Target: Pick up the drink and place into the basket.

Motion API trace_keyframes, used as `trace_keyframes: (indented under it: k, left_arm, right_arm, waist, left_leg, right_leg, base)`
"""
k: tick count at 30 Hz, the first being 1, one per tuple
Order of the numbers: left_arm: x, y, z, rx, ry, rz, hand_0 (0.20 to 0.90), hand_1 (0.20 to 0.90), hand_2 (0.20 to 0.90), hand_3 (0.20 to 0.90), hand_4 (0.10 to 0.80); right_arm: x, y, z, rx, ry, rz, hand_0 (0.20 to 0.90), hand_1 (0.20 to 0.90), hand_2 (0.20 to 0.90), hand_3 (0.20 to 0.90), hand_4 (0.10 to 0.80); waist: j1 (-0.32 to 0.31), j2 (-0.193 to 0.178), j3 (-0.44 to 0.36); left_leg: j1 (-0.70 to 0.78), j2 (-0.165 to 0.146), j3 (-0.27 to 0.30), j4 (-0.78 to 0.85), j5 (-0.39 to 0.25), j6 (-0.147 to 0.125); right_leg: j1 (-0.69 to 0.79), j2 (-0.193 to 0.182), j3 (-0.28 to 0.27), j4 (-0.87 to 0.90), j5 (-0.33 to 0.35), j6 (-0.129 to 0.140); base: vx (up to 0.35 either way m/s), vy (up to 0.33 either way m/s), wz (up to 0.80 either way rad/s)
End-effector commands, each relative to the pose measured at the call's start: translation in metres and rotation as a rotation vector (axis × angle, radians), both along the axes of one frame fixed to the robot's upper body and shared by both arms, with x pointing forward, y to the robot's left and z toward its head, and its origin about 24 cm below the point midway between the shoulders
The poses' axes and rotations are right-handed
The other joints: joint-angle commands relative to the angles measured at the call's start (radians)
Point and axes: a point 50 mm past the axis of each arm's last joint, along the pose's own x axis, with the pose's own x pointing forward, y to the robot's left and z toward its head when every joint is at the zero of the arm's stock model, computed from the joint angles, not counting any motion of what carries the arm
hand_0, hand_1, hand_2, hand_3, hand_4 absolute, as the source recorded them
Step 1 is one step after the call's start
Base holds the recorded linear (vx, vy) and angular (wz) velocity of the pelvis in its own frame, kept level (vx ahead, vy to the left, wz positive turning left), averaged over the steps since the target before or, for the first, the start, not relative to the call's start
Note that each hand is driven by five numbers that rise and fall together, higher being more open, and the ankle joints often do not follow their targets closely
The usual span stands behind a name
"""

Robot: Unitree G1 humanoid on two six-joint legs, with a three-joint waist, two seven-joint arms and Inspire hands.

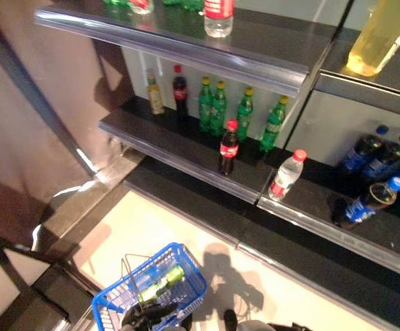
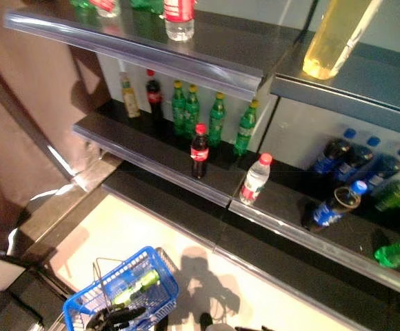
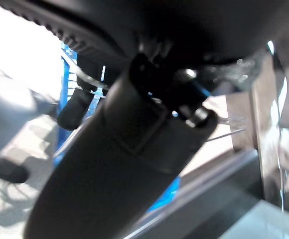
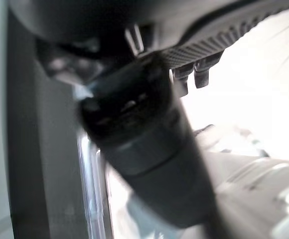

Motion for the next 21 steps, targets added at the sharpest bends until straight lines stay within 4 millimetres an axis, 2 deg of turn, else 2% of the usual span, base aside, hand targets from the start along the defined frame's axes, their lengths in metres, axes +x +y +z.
trace_keyframes:
  k: [1,2,3,5,10,12,14,15,16,17,20,21]
  left_arm:
    - [0.010,0.022,0.012,0.036,-0.153,0.053,0.300,0.300,0.300,0.200,0.100]
    - [0.012,0.020,0.014,0.029,-0.175,0.051,0.300,0.300,0.300,0.200,0.100]
    - [0.015,0.017,0.014,0.031,-0.183,0.034,0.300,0.300,0.300,0.200,0.100]
    - [0.017,0.016,0.015,0.036,-0.179,0.027,0.300,0.300,0.300,0.200,0.100]
    - [0.012,0.011,0.012,0.036,-0.134,-0.003,0.300,0.300,0.300,0.200,0.100]
    - [0.008,0.010,0.011,0.042,-0.113,-0.016,0.300,0.300,0.300,0.200,0.100]
    - [0.002,0.011,0.010,0.044,-0.108,-0.012,0.300,0.300,0.300,0.200,0.100]
    - [-0.002,0.012,0.010,0.046,-0.107,-0.006,0.300,0.300,0.300,0.200,0.100]
    - [-0.002,0.012,0.010,0.045,-0.106,-0.005,0.300,0.300,0.300,0.200,0.100]
    - [-0.006,0.015,0.010,0.048,-0.102,0.000,0.300,0.300,0.300,0.200,0.100]
    - [-0.013,0.018,0.009,0.045,-0.097,0.022,0.300,0.300,0.300,0.200,0.100]
    - [-0.014,0.018,0.009,0.043,-0.097,0.025,0.300,0.300,0.300,0.200,0.100]
  right_arm:
    - [0.024,0.005,0.004,-0.024,-0.072,0.186,0.900,0.900,0.900,0.900,0.800]
    - [0.037,0.009,0.007,-0.046,-0.114,0.264,0.900,0.900,0.900,0.900,0.800]
    - [0.049,0.014,0.010,-0.079,-0.161,0.353,0.900,0.900,0.900,0.900,0.800]
    - [0.059,0.020,0.013,-0.089,-0.201,0.440,0.900,0.900,0.900,0.900,0.800]
    - [0.105,0.047,0.038,-0.066,-0.409,0.718,0.900,0.900,0.900,0.900,0.800]
    - [0.128,0.057,0.061,-0.047,-0.539,0.796,0.900,0.900,0.900,0.900,0.800]
    - [0.142,0.061,0.087,-0.049,-0.673,0.867,0.900,0.900,0.900,0.900,0.800]
    - [0.151,0.064,0.109,-0.067,-0.784,0.920,0.900,0.900,0.900,0.900,0.800]
    - [0.152,0.064,0.112,-0.069,-0.792,0.924,0.900,0.900,0.900,0.900,0.800]
    - [0.160,0.065,0.137,-0.088,-0.913,0.953,0.900,0.900,0.900,0.900,0.800]
    - [0.172,0.069,0.179,-0.135,-1.099,1.007,0.900,0.900,0.900,0.900,0.800]
    - [0.173,0.069,0.187,-0.139,-1.145,1.008,0.900,0.900,0.900,0.900,0.800]
  waist:
    - [0.052,0.018,-0.002]
    - [0.075,0.016,-0.005]
    - [0.091,0.008,-0.007]
    - [0.099,-0.001,-0.008]
    - [0.116,-0.050,-0.002]
    - [0.117,-0.069,-0.001]
    - [0.112,-0.077,-0.001]
    - [0.107,-0.080,-0.002]
    - [0.106,-0.079,-0.003]
    - [0.100,-0.079,-0.006]
    - [0.092,-0.074,-0.012]
    - [0.091,-0.072,-0.013]
  left_leg:
    - [-0.054,0.040,0.051,0.152,-0.108,-0.045]
    - [-0.058,0.053,0.082,0.157,-0.112,-0.052]
    - [-0.069,0.061,0.089,0.168,-0.115,-0.056]
    - [-0.081,0.068,0.085,0.178,-0.113,-0.060]
    - [-0.085,0.126,0.077,0.196,-0.092,-0.097]
    - [-0.088,0.150,0.071,0.198,-0.080,-0.112]
    - [-0.080,0.164,0.070,0.183,-0.069,-0.122]
    - [-0.072,0.169,0.071,0.173,-0.065,-0.127]
    - [-0.070,0.169,0.071,0.171,-0.064,-0.127]
    - [-0.062,0.173,0.073,0.161,-0.061,-0.129]
    - [-0.049,0.178,0.080,0.148,-0.056,-0.134]
    - [-0.044,0.179,0.083,0.142,-0.054,-0.135]
  right_leg:
    - [-0.020,-0.094,-0.092,0.067,0.056,0.094]
    - [-0.014,-0.132,-0.144,0.045,0.081,0.106]
    - [-0.002,-0.145,-0.154,0.016,0.092,0.116]
    - [-0.001,-0.143,-0.152,0.001,0.098,0.118]
    - [0.033,-0.099,-0.155,-0.036,0.093,0.109]
    - [0.043,-0.085,-0.166,-0.044,0.090,0.102]
    - [0.052,-0.078,-0.176,-0.053,0.092,0.099]
    - [0.056,-0.075,-0.182,-0.059,0.092,0.098]
    - [0.057,-0.075,-0.183,-0.059,0.092,0.098]
    - [0.057,-0.073,-0.188,-0.059,0.090,0.096]
    - [0.060,-0.072,-0.196,-0.057,0.085,0.095]
    - [0.062,-0.072,-0.199,-0.058,0.085,0.096]
  base:
    - [-0.074,-0.072,-1.01]
    - [-0.076,-0.147,-0.96]
    - [-0.064,-0.172,-0.64]
    - [-0.041,-0.174,-0.54]
    - [0.018,-0.225,-0.08]
    - [0.016,-0.199,0.05]
    - [0.029,-0.106,0.26]
    - [0.037,-0.052,0.26]
    - [0.045,-0.035,0.17]
    - [0.033,-0.008,0.11]
    - [0.041,0.007,0.06]
    - [0.050,0.017,0.02]
